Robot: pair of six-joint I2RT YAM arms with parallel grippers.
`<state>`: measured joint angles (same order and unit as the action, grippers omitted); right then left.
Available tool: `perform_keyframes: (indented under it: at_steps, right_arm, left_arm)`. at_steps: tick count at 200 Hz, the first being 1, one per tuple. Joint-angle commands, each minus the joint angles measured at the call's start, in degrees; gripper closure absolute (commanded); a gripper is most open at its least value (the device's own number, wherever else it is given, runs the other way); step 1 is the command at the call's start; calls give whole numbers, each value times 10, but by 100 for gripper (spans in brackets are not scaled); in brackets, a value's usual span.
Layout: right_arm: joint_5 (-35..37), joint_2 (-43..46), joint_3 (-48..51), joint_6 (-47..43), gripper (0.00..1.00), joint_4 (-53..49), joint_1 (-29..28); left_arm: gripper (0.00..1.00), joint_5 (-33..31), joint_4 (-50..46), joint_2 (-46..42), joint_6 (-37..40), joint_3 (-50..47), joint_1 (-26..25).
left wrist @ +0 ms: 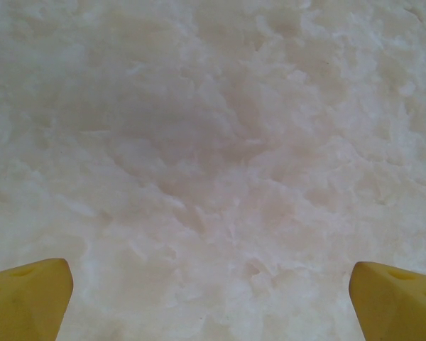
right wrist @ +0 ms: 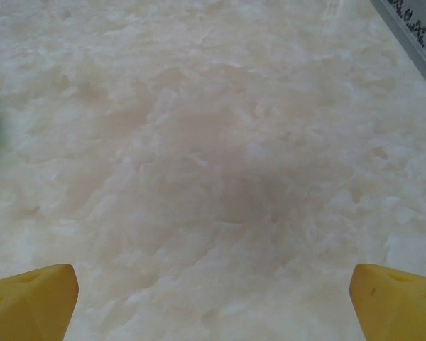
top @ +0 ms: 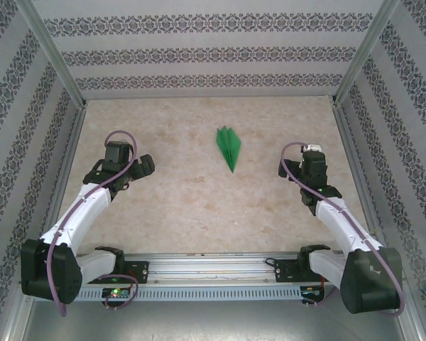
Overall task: Fold a paper plane with a square sheet of paper (fold left side to right side)
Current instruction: Reset both arms
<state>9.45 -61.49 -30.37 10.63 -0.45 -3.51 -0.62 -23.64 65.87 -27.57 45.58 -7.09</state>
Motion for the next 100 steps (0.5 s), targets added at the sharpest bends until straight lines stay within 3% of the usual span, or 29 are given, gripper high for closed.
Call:
perform_keyframes:
  at_steps: [1,100]
  right_arm:
    - [16,-28,26,-33,2,128,19]
    - [-115,-190,75,-73,2,454,48]
  left_arm:
    - [0,-16,-24,1,5,21,10]
    - [0,-39,-41,7,14,20,18]
